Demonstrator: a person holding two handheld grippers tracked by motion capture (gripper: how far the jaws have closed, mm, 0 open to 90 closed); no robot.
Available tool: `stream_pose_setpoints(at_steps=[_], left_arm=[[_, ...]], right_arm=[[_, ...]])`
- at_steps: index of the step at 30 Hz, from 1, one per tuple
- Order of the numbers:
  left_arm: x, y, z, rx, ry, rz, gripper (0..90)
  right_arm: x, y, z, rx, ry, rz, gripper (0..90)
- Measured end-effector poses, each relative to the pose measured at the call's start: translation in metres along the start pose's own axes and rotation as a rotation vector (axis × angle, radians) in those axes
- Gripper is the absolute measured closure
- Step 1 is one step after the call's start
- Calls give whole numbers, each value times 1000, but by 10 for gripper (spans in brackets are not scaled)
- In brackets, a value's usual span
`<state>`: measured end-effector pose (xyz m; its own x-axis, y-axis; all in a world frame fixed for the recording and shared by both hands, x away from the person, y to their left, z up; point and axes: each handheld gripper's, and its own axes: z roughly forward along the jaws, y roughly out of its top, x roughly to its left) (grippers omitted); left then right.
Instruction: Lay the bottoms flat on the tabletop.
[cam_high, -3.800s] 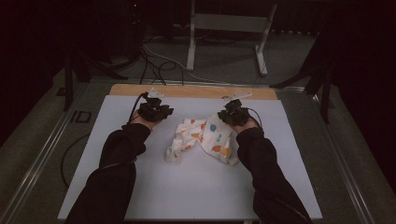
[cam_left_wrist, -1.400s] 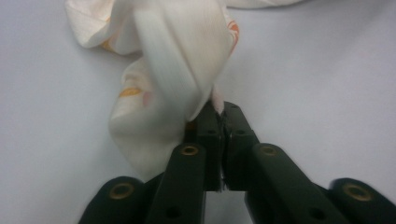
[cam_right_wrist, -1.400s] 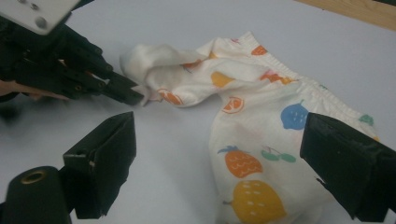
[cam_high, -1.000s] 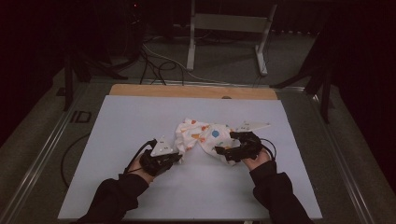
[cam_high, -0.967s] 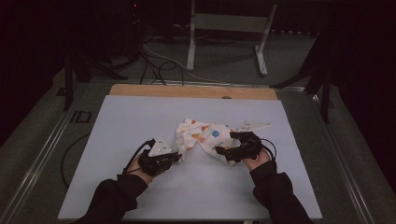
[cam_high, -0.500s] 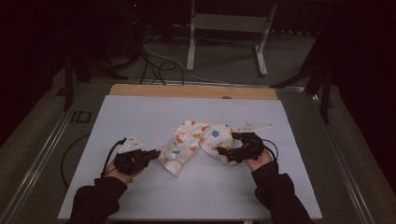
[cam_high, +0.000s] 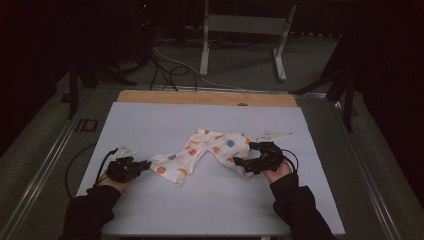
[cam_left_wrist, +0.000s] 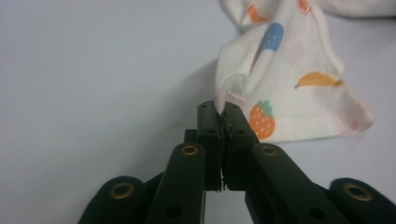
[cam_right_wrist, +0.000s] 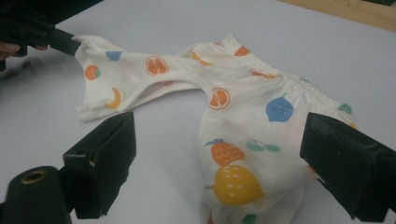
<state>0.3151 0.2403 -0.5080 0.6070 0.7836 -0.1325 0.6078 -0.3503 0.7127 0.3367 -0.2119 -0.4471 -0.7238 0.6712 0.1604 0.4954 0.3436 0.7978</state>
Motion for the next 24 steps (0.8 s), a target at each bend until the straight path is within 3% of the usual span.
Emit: stream_pose_setpoints(at_steps=[2,6,10,11,12,13,15,16,19,22,23,24], left_arm=[[3,-2,1,1,-9,-13,775],[0,-2,0,5,30,3,390],[-6,1,-2,-11,7,13,217],[-13,3,-4,-17,-19,38,180],[-13,3,-4,-17,-19,38,152],[-22,6,-6,-33,-44,71,151],[-26,7,-7,-39,-60,84,142],[-37,9,-8,-56,-93,114,142],[-54,10,-7,-72,-138,168,163],[-59,10,-6,-77,-151,180,210],[-76,11,-2,-69,-198,239,252],[-80,11,0,-64,-214,254,301]], right_arm=[[0,0,0,-1,0,2,107],[1,0,0,-3,1,1,107],[0,0,-1,-12,3,4,107],[0,0,-2,-10,-1,-1,107],[-1,0,-2,-9,0,-1,107],[-1,0,-2,-11,0,1,107],[-1,0,-2,-13,0,3,107],[-1,0,-2,-13,-1,1,107],[-1,0,-2,-15,-2,7,107],[0,-1,-1,-16,-2,-1,107],[1,-1,-1,-13,-1,-1,107],[1,-1,-1,-15,0,-1,107]])
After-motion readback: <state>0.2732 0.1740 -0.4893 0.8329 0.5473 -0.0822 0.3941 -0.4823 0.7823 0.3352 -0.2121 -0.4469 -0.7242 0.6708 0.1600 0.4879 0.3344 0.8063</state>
